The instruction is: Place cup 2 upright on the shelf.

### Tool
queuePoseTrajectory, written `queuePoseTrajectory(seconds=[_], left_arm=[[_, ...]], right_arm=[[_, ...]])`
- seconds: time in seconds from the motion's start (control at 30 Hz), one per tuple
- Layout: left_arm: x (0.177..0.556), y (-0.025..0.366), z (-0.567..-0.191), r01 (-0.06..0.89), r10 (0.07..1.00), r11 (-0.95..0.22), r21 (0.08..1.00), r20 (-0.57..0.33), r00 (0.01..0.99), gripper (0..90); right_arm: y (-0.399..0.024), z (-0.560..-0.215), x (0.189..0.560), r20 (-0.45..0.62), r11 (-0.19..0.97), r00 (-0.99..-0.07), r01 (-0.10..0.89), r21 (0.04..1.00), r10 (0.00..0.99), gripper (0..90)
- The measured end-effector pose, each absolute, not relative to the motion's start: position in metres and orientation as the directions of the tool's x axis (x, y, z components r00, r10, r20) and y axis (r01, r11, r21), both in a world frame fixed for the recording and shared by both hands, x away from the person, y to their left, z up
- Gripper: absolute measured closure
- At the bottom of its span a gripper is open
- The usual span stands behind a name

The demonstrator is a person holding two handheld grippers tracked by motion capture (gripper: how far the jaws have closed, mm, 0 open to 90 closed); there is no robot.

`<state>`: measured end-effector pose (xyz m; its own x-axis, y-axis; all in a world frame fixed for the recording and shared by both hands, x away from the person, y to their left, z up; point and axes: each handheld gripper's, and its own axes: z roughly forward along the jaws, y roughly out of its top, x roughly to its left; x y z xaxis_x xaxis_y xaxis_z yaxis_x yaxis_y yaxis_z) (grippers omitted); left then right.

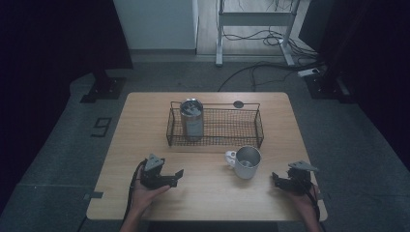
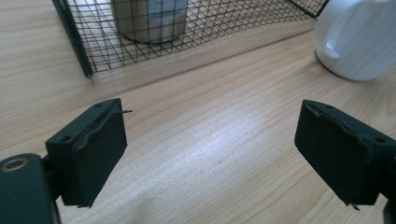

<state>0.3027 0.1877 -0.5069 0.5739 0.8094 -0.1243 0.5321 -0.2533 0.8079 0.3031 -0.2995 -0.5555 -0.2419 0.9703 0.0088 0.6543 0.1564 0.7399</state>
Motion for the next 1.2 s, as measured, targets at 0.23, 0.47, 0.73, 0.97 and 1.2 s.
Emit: queuePoseTrajectory(seconds=[0.23, 0.47, 0.73, 0.97, 1.2], left_arm=[[0.3, 0.185, -0.507, 0.529, 0.803, -0.258, 0.809, -0.125, 0.583, 9.2], [0.301, 0.186, -0.508, 0.53, 0.808, -0.262, 0.807, -0.118, 0.578, 9.2], [0.304, 0.189, -0.511, 0.545, 0.82, -0.257, 0.798, -0.119, 0.56, 10.4], [0.303, 0.19, -0.512, 0.548, 0.819, -0.251, 0.798, -0.127, 0.56, 10.4], [0.302, 0.187, -0.512, 0.545, 0.812, -0.261, 0.797, -0.124, 0.57, 10.4]], right_arm=[[-0.295, -0.555, 0.299, 0.021, 0.137, -0.225, 0.663, 0.736, 0.974, 14.2], [-0.29, -0.542, 0.293, 0.085, 0.121, -0.287, 0.633, 0.765, 0.954, 13.5], [-0.282, -0.517, 0.279, 0.138, 0.091, -0.35, 0.565, 0.82, 0.927, 13.1], [-0.266, -0.502, 0.272, 0.122, 0.115, -0.401, 0.519, 0.847, 0.908, 12.6], [-0.25, -0.487, 0.267, 0.128, 0.121, -0.459, 0.475, 0.872, 0.879, 10.2]])
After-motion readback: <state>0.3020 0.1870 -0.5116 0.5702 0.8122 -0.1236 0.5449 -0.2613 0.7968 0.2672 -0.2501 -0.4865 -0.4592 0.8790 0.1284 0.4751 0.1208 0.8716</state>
